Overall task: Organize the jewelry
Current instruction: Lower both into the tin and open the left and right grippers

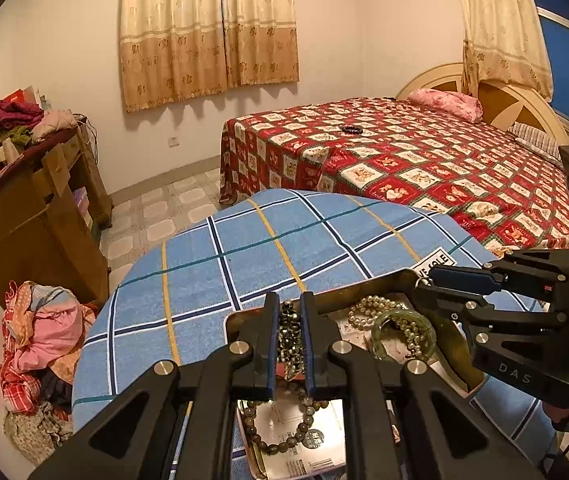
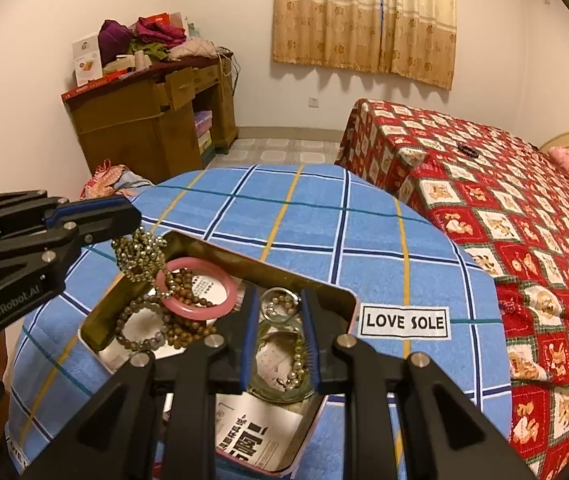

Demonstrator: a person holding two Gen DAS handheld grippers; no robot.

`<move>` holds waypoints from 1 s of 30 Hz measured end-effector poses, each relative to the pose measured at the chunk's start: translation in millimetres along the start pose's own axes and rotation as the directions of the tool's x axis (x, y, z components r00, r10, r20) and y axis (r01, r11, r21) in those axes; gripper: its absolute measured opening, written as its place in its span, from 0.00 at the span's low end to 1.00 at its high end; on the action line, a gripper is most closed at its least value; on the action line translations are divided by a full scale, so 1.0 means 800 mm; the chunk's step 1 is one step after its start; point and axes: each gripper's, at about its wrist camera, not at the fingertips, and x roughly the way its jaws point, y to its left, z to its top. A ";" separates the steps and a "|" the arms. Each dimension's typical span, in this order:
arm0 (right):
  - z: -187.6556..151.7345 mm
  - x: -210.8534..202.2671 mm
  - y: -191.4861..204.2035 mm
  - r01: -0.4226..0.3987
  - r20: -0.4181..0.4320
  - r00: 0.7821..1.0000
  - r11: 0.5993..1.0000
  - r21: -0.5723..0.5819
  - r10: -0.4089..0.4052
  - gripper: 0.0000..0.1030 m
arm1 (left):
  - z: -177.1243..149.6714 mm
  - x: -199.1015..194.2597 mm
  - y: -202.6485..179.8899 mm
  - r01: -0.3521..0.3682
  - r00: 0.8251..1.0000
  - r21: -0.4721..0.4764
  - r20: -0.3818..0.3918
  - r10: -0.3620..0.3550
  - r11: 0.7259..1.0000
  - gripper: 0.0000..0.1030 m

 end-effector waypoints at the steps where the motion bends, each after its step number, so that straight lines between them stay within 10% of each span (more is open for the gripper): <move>1: 0.000 0.002 -0.001 0.001 -0.003 1.000 1.000 0.001 -0.001 0.23 | -0.001 0.003 0.000 0.000 1.000 -0.001 -0.005 0.000 1.000 0.09; 30: -0.010 0.050 0.002 0.029 -0.083 0.996 1.000 0.007 -0.028 0.23 | -0.035 0.051 0.001 -0.005 0.994 0.021 -0.109 0.007 1.000 0.09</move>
